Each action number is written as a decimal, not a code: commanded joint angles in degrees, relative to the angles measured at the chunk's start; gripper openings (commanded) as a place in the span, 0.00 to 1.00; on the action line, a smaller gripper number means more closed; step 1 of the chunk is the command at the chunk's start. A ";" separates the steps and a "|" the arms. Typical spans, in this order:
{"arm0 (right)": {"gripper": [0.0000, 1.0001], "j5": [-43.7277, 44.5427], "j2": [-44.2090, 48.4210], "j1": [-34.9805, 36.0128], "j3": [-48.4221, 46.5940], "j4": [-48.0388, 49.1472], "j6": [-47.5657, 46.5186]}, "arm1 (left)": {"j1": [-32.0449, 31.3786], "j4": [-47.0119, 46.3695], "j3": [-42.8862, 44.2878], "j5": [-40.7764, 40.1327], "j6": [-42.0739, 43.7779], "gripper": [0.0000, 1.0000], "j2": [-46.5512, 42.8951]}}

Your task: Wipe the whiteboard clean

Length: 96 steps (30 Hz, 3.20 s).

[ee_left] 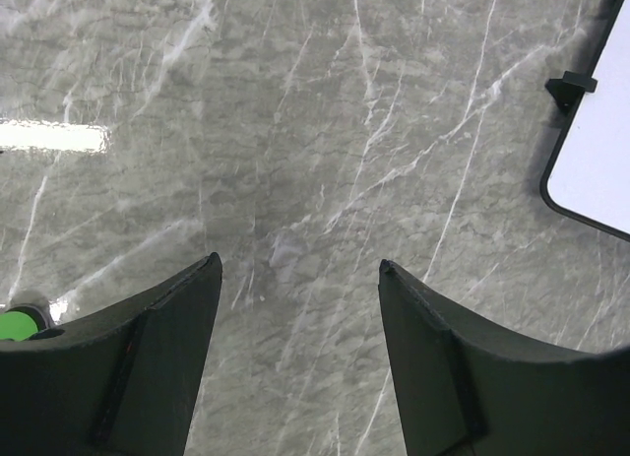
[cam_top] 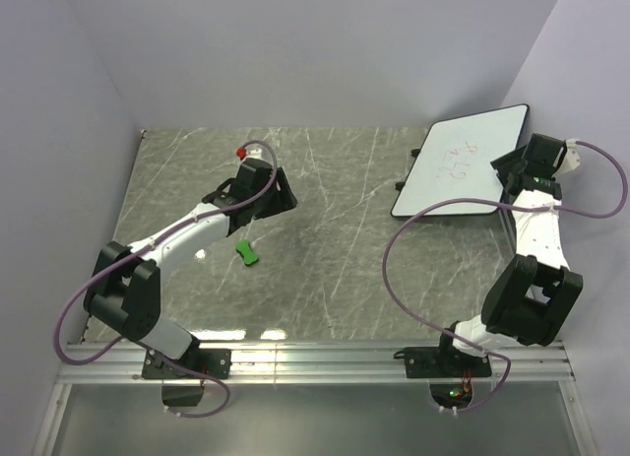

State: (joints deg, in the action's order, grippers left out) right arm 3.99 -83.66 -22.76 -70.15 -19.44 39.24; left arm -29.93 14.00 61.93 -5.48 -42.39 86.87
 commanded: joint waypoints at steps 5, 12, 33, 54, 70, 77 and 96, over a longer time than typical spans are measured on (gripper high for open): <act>0.35 -3.37 -2.12 -0.35 -0.34 5.56 0.04 | 0.93 -1.17 1.26 -0.50 1.96 0.70 1.46; 0.00 -6.44 -2.91 -0.44 2.29 7.31 -1.63 | 1.98 -1.34 1.26 -0.50 2.58 0.70 1.55; 0.00 -19.62 16.23 18.01 19.96 10.74 -2.25 | 2.51 -2.14 1.17 -3.14 1.87 0.68 1.90; 0.00 -49.15 25.73 26.80 27.61 16.55 2.24 | 2.51 0.50 2.14 -4.37 1.96 0.66 0.23; 0.00 -62.61 38.65 28.04 19.80 -6.45 1.63 | 2.51 3.14 4.78 -4.28 0.82 0.63 1.37; 0.00 -42.71 35.86 27.95 3.29 -16.42 -5.06 | 2.51 5.16 6.97 -4.98 1.61 0.63 0.94; 0.00 -20.25 3.33 34.35 -13.16 5.73 3.82 | 5.75 12.81 0.65 -7.10 7.14 0.83 -17.61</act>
State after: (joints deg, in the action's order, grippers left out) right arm -18.79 -81.17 9.08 -76.53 -23.94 40.42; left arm -25.93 26.22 63.31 -11.57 -38.04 69.95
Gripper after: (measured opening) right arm 0.060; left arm 0.828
